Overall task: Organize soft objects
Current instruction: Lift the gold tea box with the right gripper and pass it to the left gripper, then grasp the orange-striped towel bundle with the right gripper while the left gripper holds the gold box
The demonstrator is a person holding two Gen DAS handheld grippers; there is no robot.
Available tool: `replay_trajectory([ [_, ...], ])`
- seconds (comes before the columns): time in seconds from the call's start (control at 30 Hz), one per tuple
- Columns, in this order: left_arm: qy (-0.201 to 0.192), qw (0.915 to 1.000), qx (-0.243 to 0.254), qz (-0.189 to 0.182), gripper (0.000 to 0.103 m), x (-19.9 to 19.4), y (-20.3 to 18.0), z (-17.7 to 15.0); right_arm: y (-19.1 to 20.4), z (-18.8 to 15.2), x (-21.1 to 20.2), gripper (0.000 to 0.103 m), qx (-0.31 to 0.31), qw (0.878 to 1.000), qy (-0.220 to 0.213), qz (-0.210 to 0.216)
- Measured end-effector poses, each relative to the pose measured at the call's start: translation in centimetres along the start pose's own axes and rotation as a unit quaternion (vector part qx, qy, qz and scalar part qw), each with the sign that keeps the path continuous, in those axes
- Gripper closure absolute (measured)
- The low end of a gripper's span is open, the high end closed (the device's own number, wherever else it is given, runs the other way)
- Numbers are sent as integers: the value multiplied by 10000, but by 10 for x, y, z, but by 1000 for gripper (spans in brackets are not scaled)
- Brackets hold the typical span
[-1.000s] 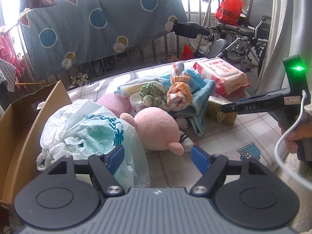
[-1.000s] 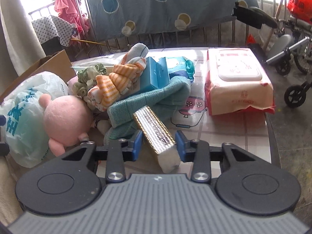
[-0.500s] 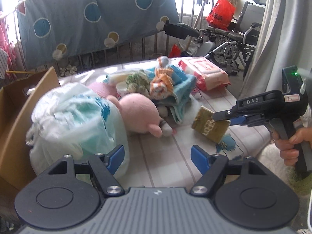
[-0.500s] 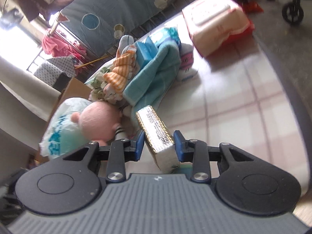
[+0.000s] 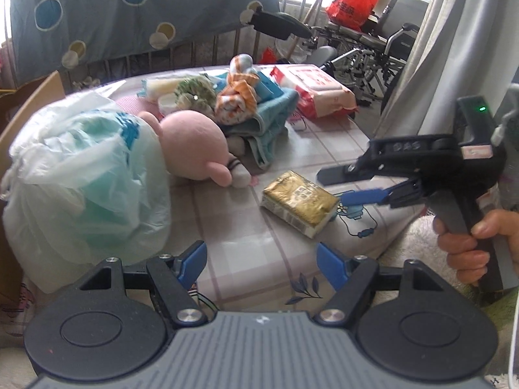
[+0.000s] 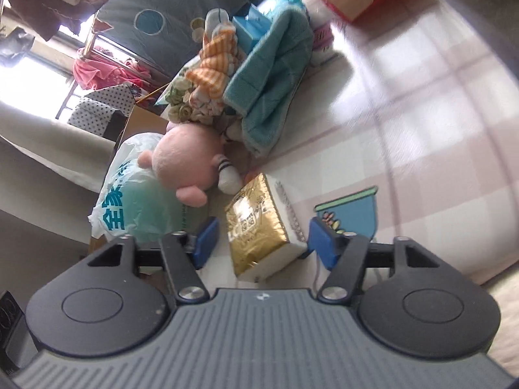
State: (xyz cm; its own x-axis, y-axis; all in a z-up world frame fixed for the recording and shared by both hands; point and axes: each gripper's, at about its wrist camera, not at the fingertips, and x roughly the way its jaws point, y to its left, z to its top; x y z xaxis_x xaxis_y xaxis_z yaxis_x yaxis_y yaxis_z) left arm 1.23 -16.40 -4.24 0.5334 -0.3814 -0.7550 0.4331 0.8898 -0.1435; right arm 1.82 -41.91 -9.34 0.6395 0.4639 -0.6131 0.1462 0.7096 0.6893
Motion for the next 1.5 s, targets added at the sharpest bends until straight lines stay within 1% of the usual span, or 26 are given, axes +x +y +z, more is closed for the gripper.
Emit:
replay_trajectory([
  [0.1, 137, 9998, -67, -110, 28, 10, -2, 4, -4, 7, -9, 35, -77, 9998, -182, 68],
  [0.2, 198, 9995, -139, -226, 28, 18, -4, 10, -13, 17, -6, 35, -7, 9994, -156, 308],
  [0.23, 214, 9993, -160, -251, 28, 21, -5, 12, -14, 20, -2, 38, 1, 9992, -108, 398],
  [0.27, 230, 9992, -163, -276, 28, 23, -7, 13, -14, 22, 3, 45, 1, 9989, -45, 472],
  [0.37, 321, 9988, -145, -328, 28, 29, -11, 16, -12, 24, 23, 57, -27, 9981, 253, 561],
  [0.5, 449, 9985, -56, -317, 28, 39, -17, 21, -11, 17, 37, 59, -2, 9939, 659, 880],
  [0.57, 522, 9982, -27, -299, 27, 45, -20, 24, -13, 17, 37, 57, 29, 9918, 720, 1053],
  [0.7, 713, 9971, -54, -258, 24, 61, -24, 33, -19, 21, 30, 57, 17, 9922, 547, 1122],
  [0.87, 922, 9951, -316, -186, 19, 84, -26, 49, -28, 27, 16, 53, -16, 9926, 250, 1192],
  [1.0, 1072, 9934, -387, 128, 19, 103, -31, 58, -35, 28, 7, 50, -54, 9932, 34, 1158],
  [1.03, 1129, 9925, -395, 238, 20, 107, -32, 59, -37, 28, 5, 49, -61, 9935, 0, 1139],
  [1.07, 1186, 9915, -417, 324, 24, 112, -34, 59, -39, 28, 4, 49, -65, 9938, -39, 1112],
  [1.13, 1308, 9895, -497, 363, 31, 120, -34, 60, -41, 27, 1, 49, -93, 9942, -101, 1067],
  [1.17, 1368, 9884, -555, 349, 33, 124, -34, 59, -41, 26, -1, 49, -113, 9945, -133, 1032],
  [1.23, 1365, 9881, -568, 420, 35, 126, -34, 58, -41, 26, -4, 49, -162, 9950, -185, 972],
  [1.33, 1298, 9893, -444, 498, 37, 125, -37, 57, -38, 31, -9, 48, -273, 9952, -258, 903],
  [1.5, 1215, 9909, -355, 466, 39, 118, -37, 53, -24, 49, -13, 48, -372, 9939, -308, 990],
])
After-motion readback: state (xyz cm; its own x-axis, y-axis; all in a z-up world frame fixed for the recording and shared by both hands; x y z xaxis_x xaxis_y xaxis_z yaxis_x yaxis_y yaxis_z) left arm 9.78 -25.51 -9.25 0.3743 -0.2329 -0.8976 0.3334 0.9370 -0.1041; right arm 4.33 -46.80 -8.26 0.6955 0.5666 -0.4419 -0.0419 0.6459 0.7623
